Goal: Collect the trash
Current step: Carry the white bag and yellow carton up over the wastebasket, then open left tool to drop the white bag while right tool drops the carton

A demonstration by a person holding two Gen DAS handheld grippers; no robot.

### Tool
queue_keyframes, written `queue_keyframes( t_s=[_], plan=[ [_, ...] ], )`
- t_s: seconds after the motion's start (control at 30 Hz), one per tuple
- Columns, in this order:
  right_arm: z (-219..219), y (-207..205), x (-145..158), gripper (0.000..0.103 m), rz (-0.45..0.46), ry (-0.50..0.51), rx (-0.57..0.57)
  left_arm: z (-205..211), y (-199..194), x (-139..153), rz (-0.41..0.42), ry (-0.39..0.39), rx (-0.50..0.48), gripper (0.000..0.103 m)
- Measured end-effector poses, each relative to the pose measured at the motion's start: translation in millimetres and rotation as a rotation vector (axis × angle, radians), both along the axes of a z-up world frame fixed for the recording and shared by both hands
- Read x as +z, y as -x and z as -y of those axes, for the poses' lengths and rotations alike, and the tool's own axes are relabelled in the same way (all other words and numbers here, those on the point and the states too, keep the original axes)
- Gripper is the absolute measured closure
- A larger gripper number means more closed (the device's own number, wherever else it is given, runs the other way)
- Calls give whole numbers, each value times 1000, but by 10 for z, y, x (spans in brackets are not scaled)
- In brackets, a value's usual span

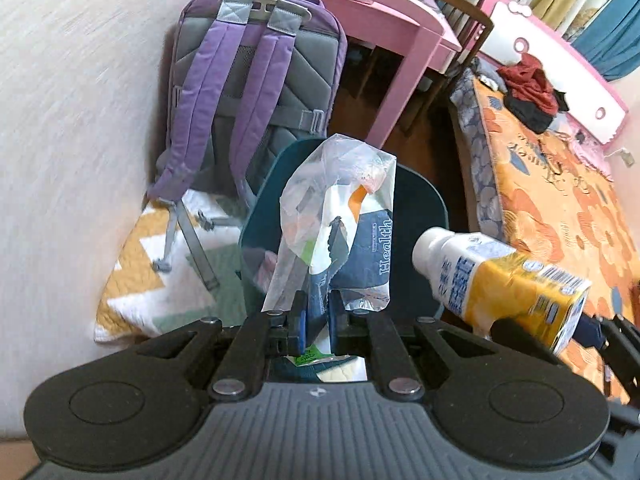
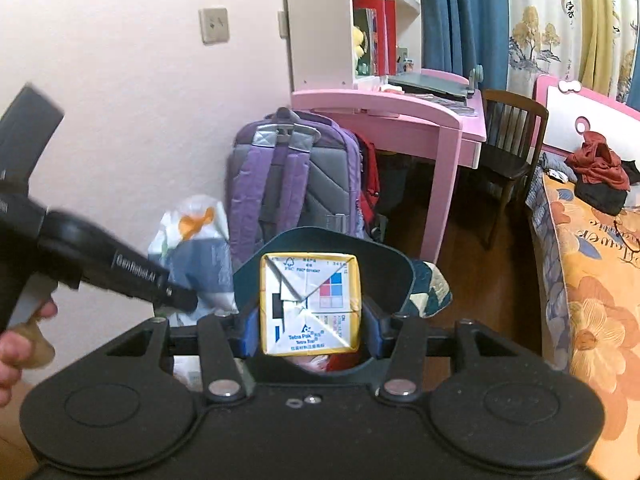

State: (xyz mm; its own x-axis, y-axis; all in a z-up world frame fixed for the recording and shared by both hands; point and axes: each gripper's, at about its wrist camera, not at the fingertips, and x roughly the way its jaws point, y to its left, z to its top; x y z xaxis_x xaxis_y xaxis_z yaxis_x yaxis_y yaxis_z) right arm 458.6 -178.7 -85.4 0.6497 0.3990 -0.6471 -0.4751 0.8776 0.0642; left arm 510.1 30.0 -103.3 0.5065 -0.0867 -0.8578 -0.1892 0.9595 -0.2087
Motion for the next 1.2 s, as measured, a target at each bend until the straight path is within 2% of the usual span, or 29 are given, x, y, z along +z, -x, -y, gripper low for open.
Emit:
queue_keyframes(
  t_s=[0.13, 0.33, 0.67, 0.93, 1.07, 1.2],
  plan=[
    [-145, -170, -95, 54, -17, 42, 4, 81, -326, -127, -35, -43, -31, 93],
    [-351, -410, -421, 54, -107, 120, 28, 132, -674, -578, -139, -73, -55, 93],
    [-572, -649, -869, 54, -204, 240, 48, 213, -906, -1119, -276, -106, -86, 93],
    [-633, -706, -1065, 53, -258, 288, 58, 308, -955, -1308, -318, -157, -130, 93],
    [-625, -718, -1120, 53, -276, 301, 51, 321, -957, -1326, -327, -150, -136, 92],
    [-575, -740, -1116, 51, -287, 276, 29, 333, -963, -1312, -327, -148, -142, 86]
  ],
)
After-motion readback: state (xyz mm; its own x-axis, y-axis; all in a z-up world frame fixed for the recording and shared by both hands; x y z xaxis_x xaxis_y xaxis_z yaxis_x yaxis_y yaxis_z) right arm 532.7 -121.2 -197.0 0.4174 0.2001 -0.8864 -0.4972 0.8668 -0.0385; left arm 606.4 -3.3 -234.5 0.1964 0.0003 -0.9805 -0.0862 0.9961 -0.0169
